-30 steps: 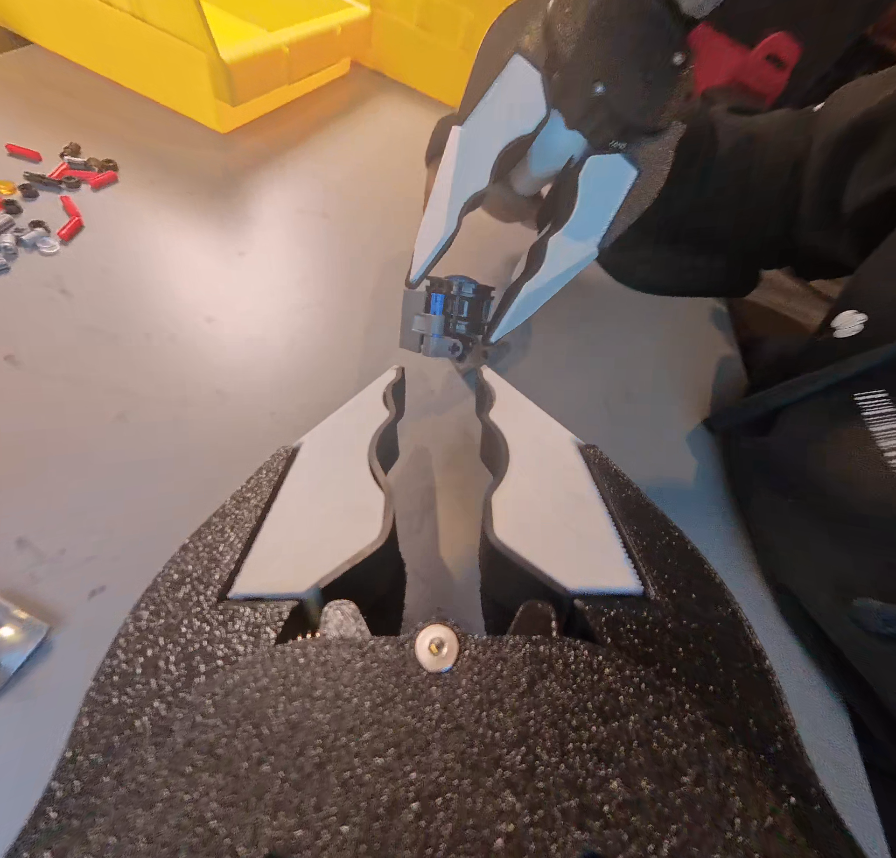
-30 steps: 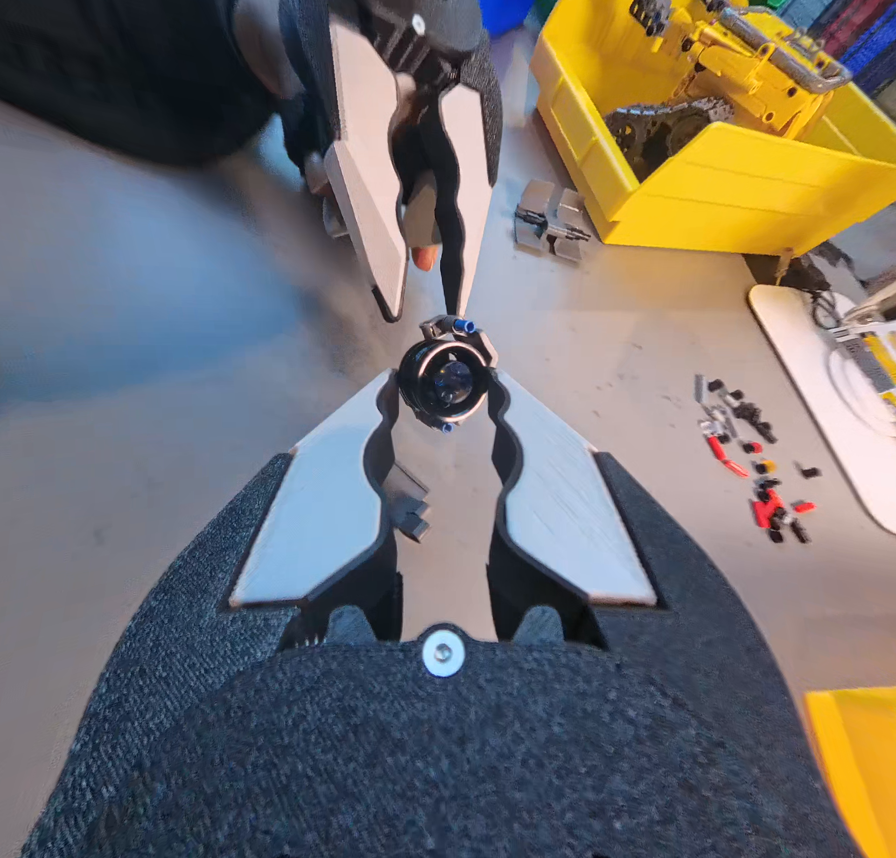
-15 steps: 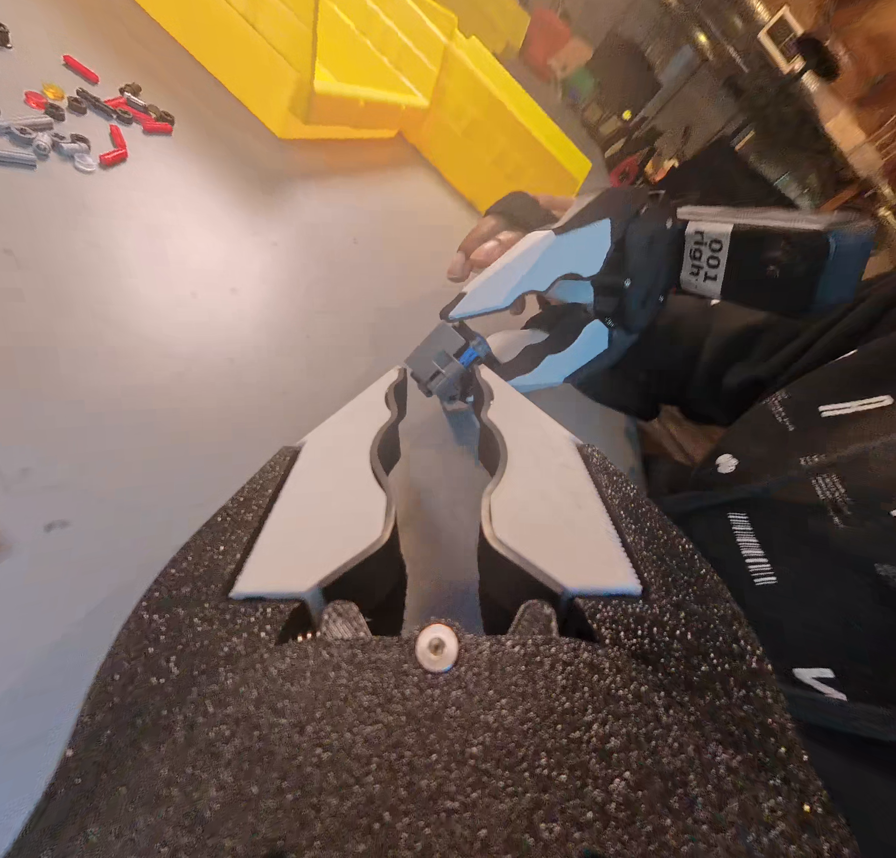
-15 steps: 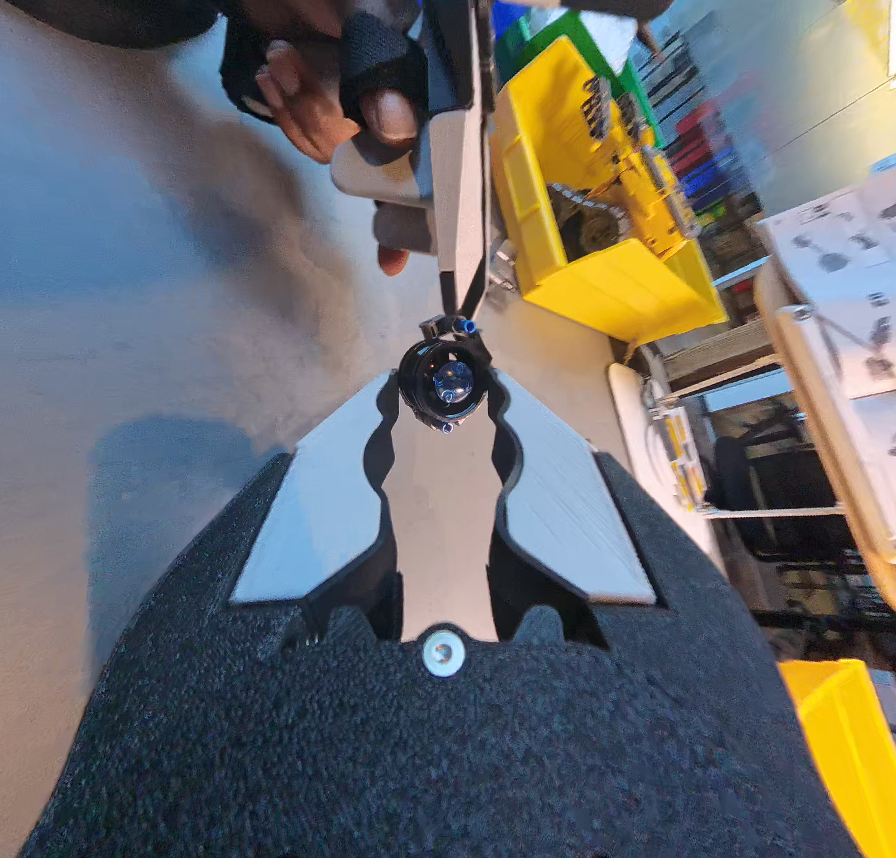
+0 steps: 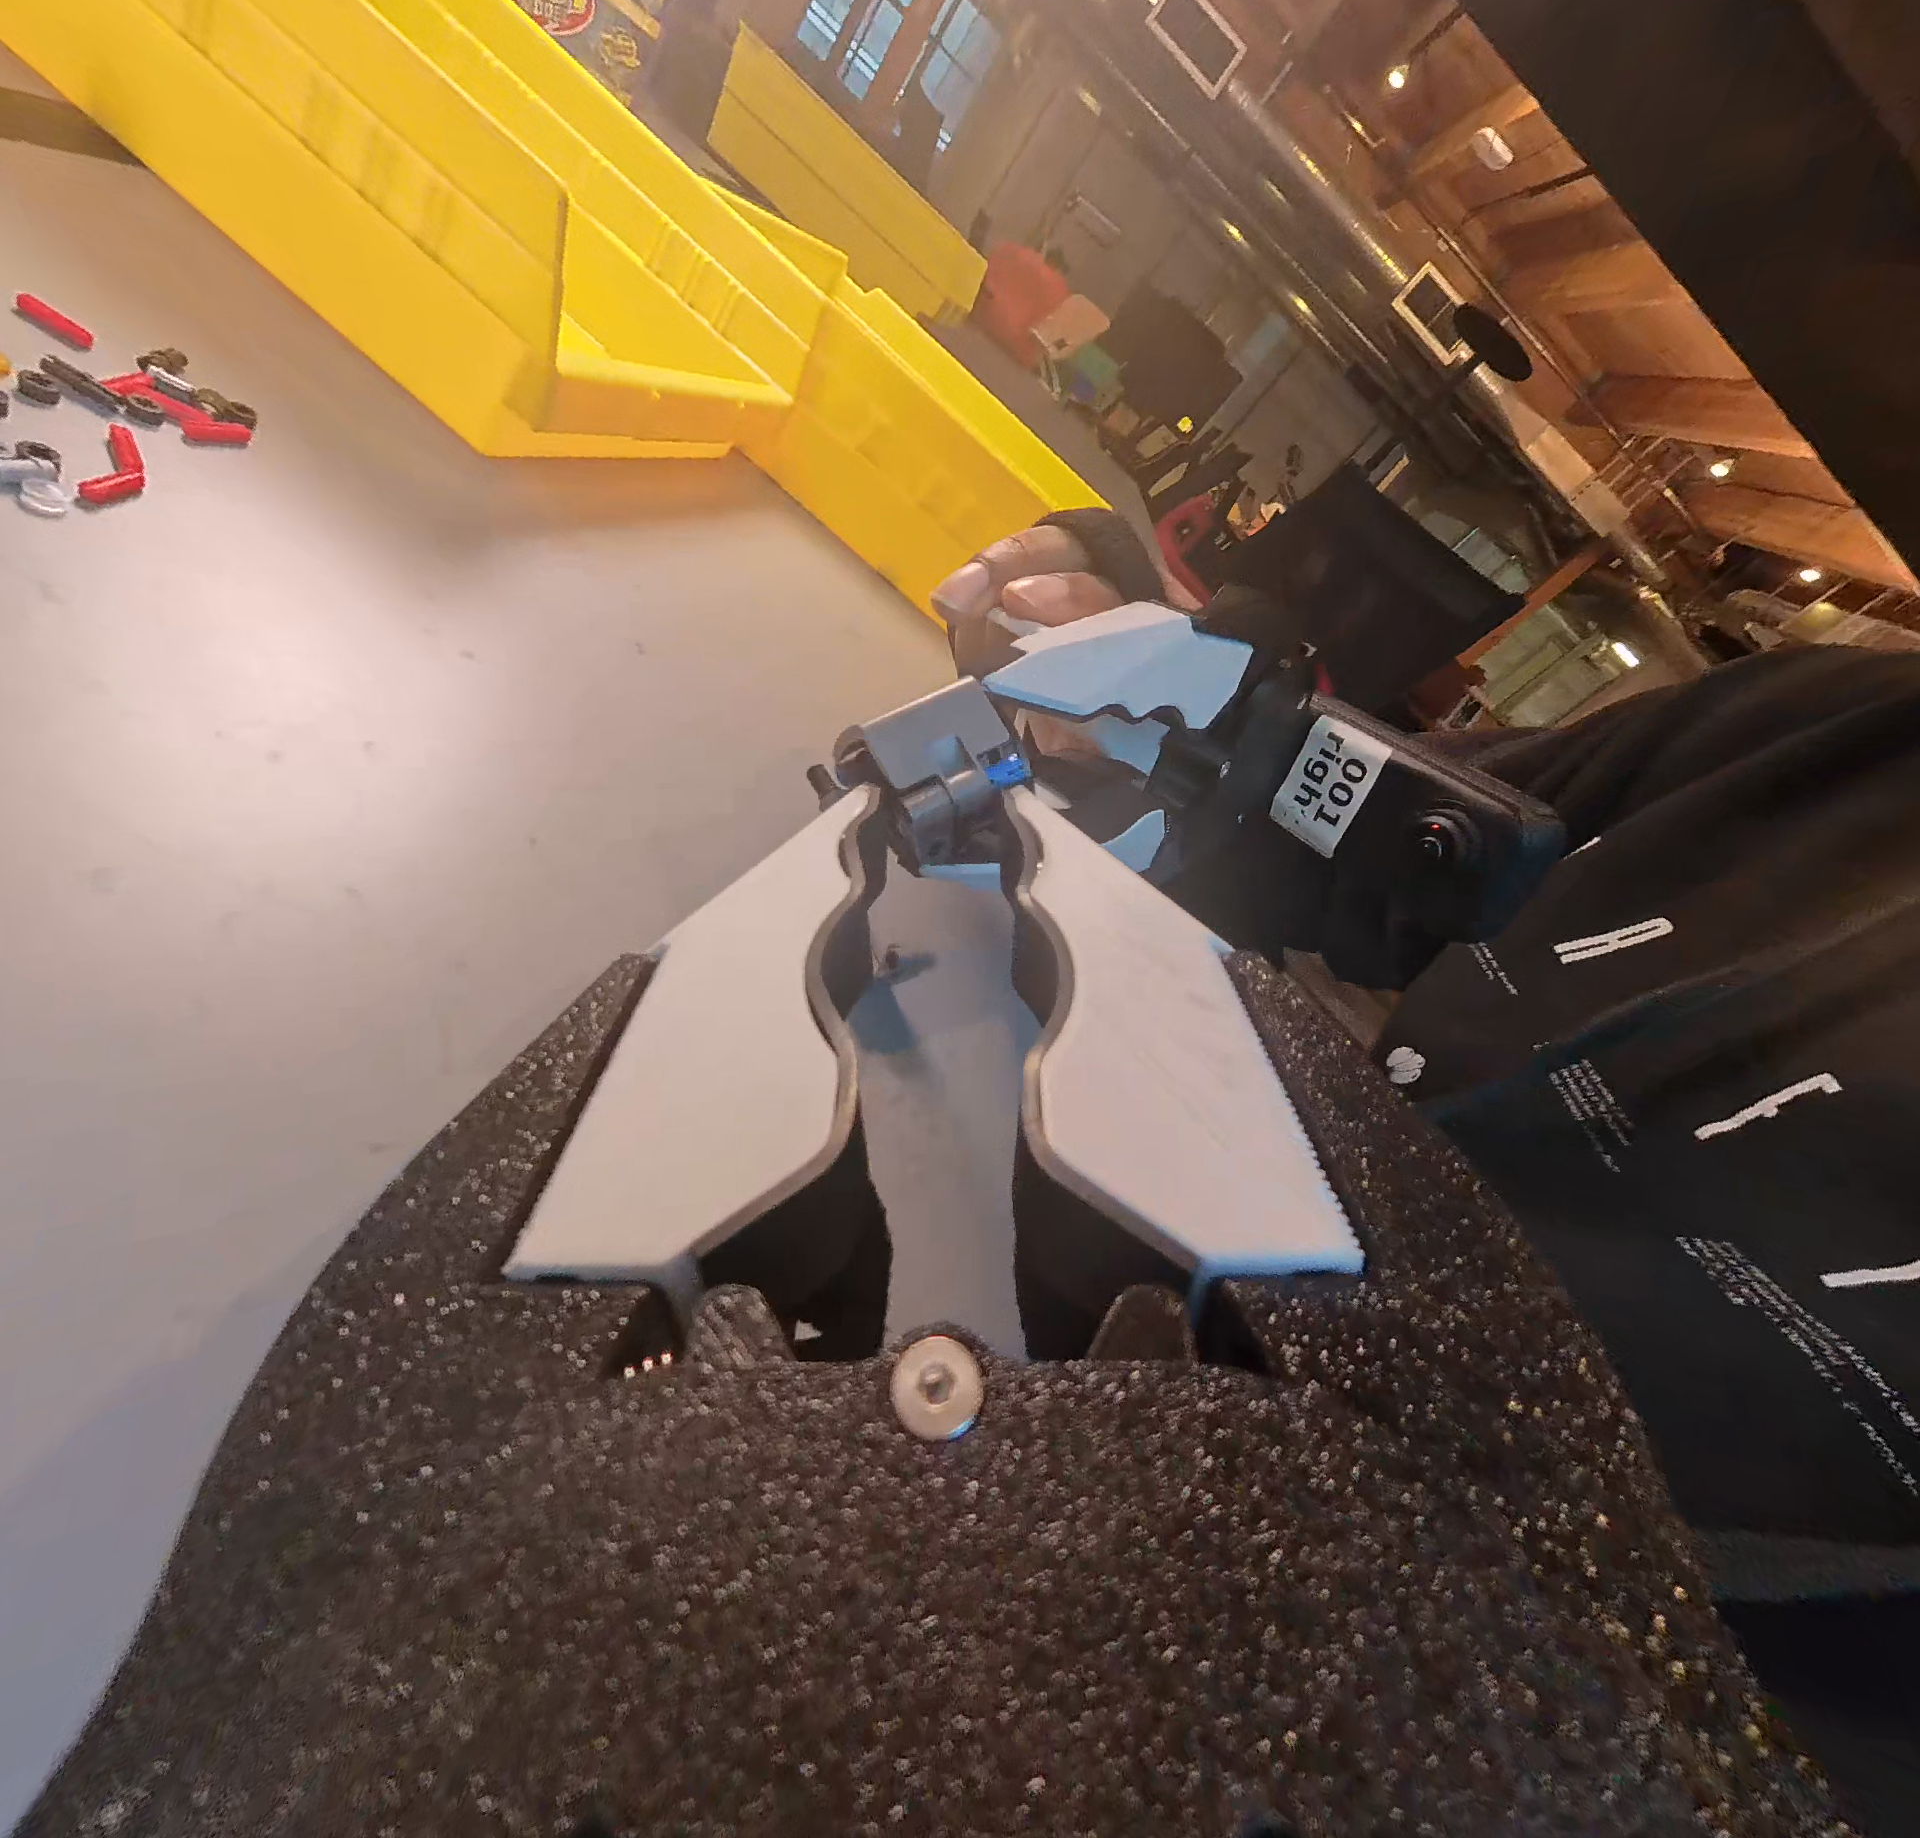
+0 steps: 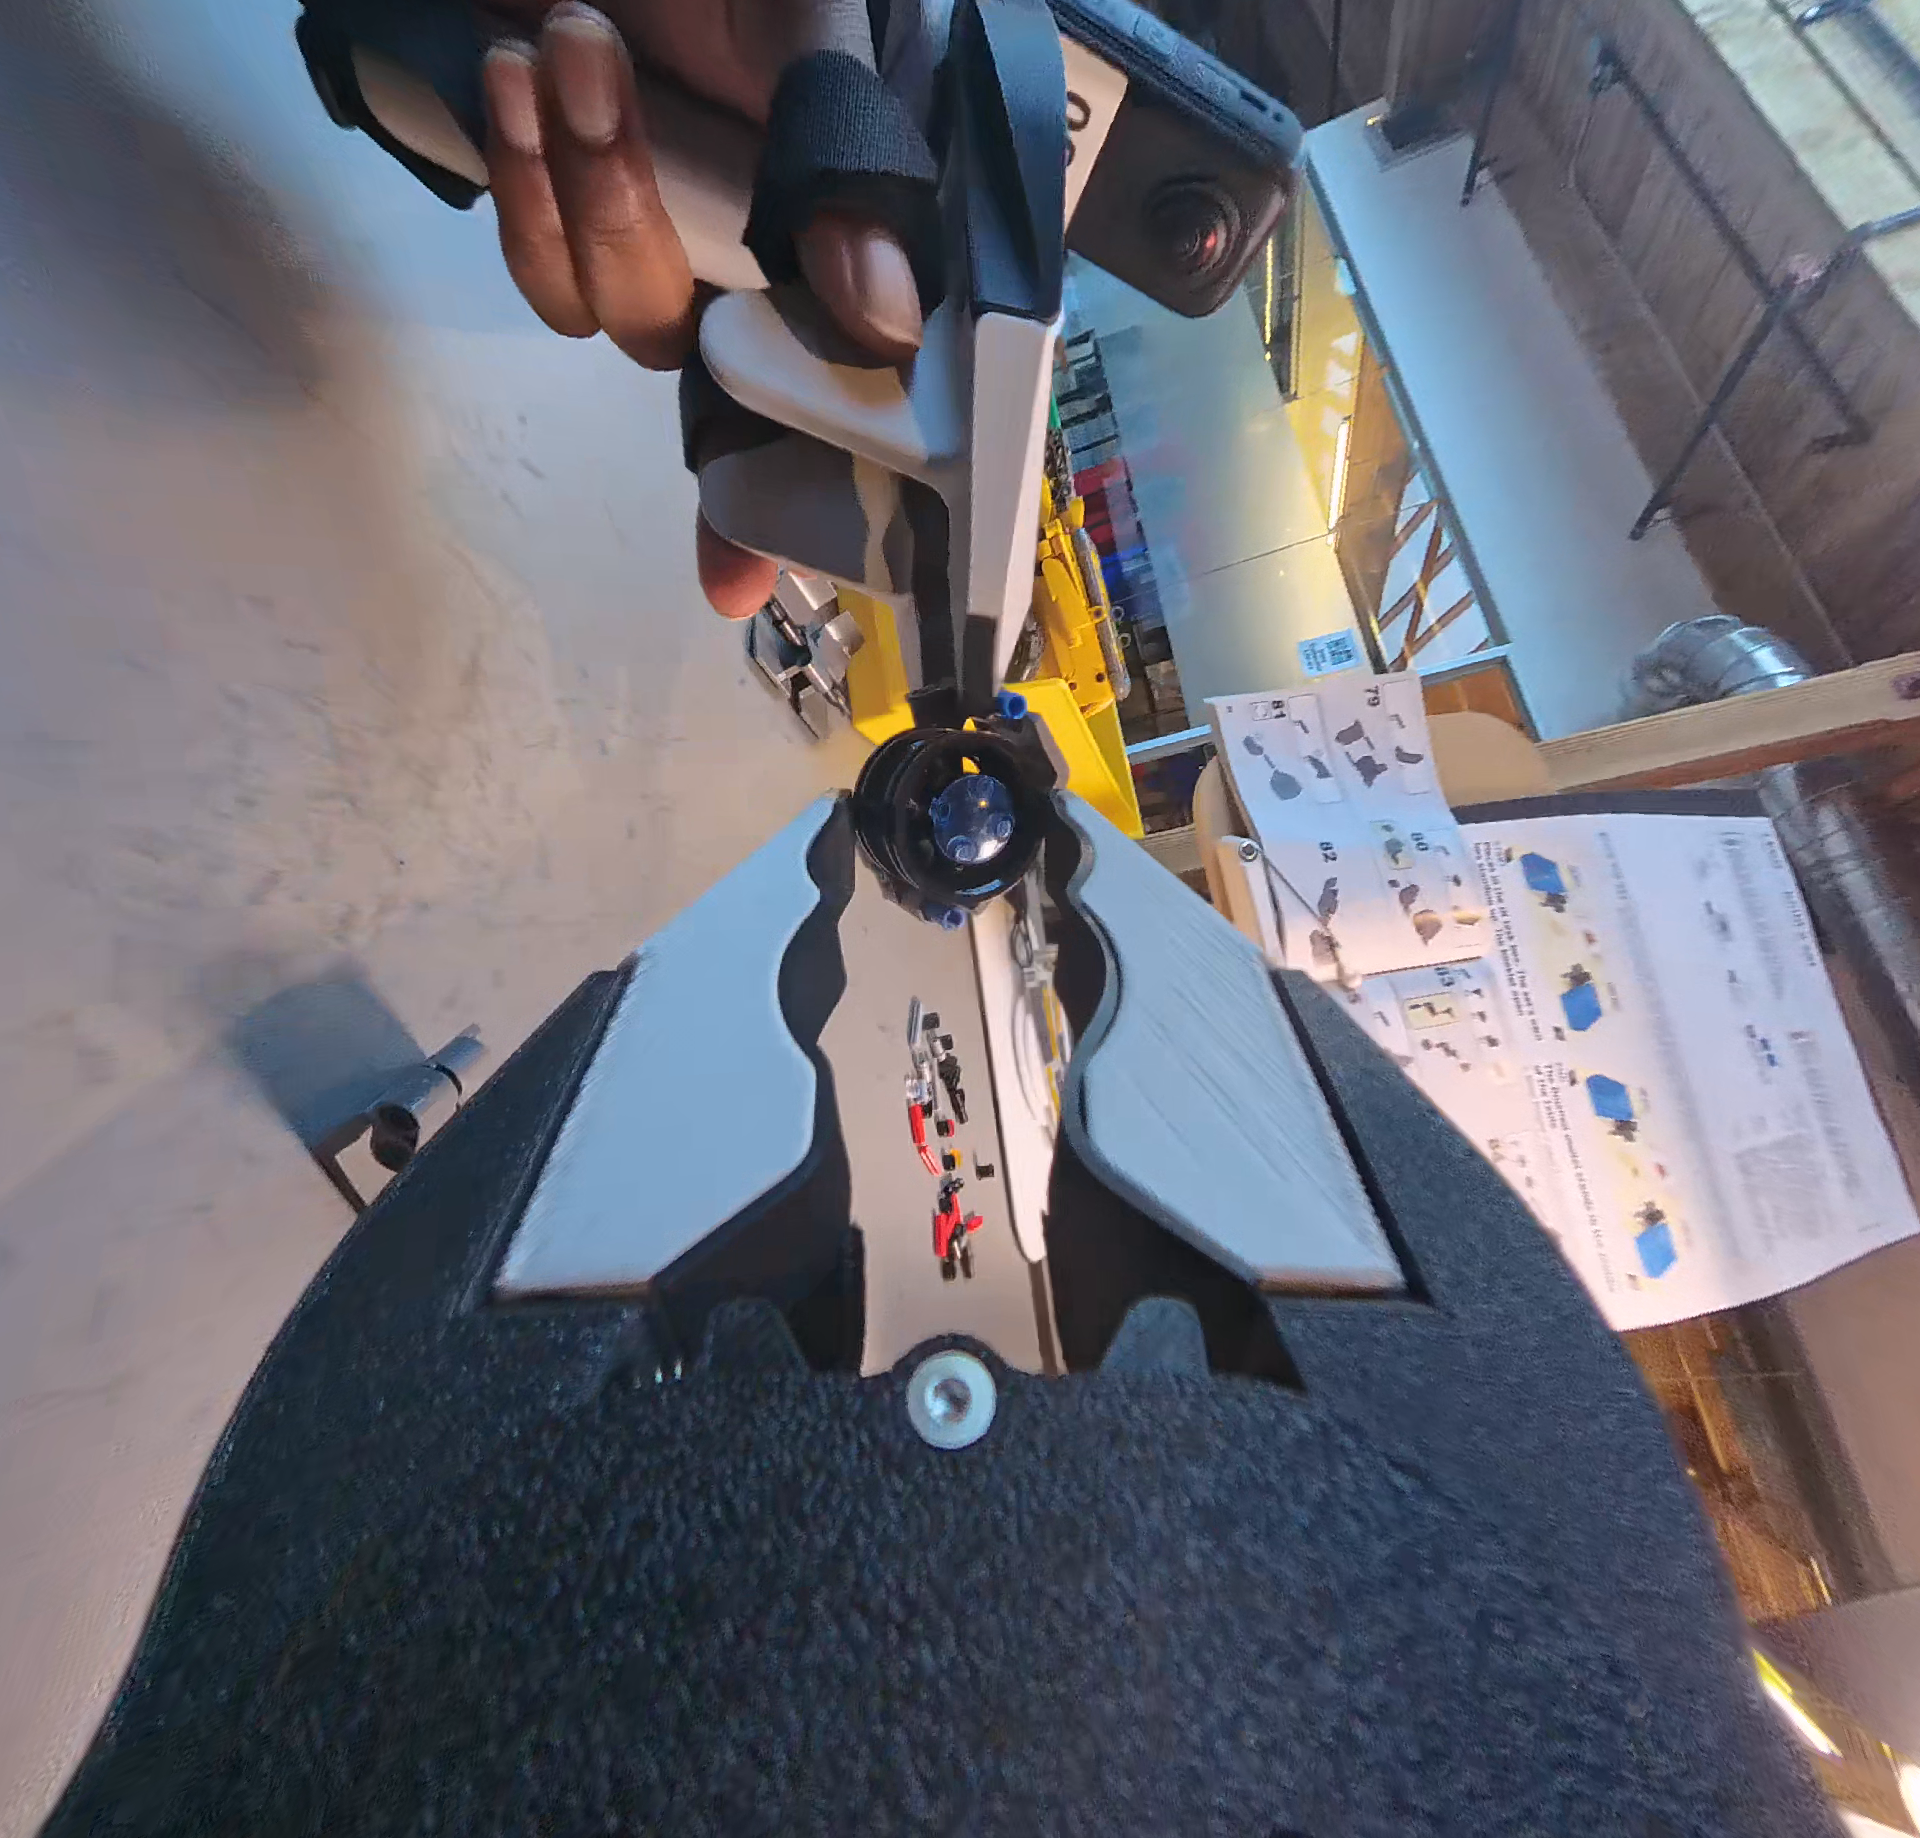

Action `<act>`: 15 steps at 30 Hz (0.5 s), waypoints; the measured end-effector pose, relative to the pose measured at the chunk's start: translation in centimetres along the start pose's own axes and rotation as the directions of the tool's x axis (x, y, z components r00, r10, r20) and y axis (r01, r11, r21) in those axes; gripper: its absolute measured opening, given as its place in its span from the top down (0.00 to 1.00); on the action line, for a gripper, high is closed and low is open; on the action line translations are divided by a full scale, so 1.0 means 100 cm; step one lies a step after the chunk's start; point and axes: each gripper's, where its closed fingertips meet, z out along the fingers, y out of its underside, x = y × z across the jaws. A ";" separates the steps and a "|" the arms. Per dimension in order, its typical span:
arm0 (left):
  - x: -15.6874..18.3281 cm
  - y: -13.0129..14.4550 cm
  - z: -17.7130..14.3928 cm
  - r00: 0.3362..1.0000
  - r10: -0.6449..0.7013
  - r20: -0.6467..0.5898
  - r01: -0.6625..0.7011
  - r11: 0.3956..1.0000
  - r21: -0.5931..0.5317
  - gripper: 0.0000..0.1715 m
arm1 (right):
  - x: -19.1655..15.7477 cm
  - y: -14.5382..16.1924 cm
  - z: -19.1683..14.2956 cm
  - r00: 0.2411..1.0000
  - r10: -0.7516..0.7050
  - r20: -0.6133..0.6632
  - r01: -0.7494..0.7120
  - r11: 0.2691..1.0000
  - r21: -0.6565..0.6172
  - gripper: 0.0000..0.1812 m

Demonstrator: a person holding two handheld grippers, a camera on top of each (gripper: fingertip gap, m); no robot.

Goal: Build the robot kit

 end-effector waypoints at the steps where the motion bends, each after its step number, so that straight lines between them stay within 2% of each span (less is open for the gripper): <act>1: 0.001 0.000 0.000 1.000 0.028 0.012 -0.028 1.000 -0.005 0.90 | 0.000 -0.002 -0.001 1.000 -0.006 -0.008 0.007 1.000 0.011 0.80; 4: 0.004 -0.002 -0.002 0.994 0.099 0.035 -0.098 0.995 -0.011 0.91 | 0.003 -0.006 -0.001 0.999 -0.030 -0.041 0.031 0.999 0.025 0.80; 9: 0.010 -0.005 -0.004 0.989 0.144 0.028 -0.144 0.990 -0.001 0.91 | 0.008 -0.011 -0.004 0.998 0.015 -0.057 -0.011 0.998 0.070 0.80; 10: 0.010 -0.006 -0.004 0.990 0.136 0.023 -0.137 0.991 0.006 0.94 | 0.011 -0.013 -0.005 0.997 0.032 -0.065 -0.027 0.996 0.079 0.80; 12: 0.012 -0.008 -0.005 0.996 0.093 -0.012 -0.093 0.995 0.030 0.94 | 0.013 -0.015 -0.006 0.994 0.099 -0.049 -0.094 0.991 0.100 0.80; 15: 0.012 -0.009 -0.004 0.998 0.055 -0.026 -0.054 0.997 0.050 0.94 | 0.014 -0.013 -0.005 0.992 0.122 -0.040 -0.118 0.989 0.093 0.80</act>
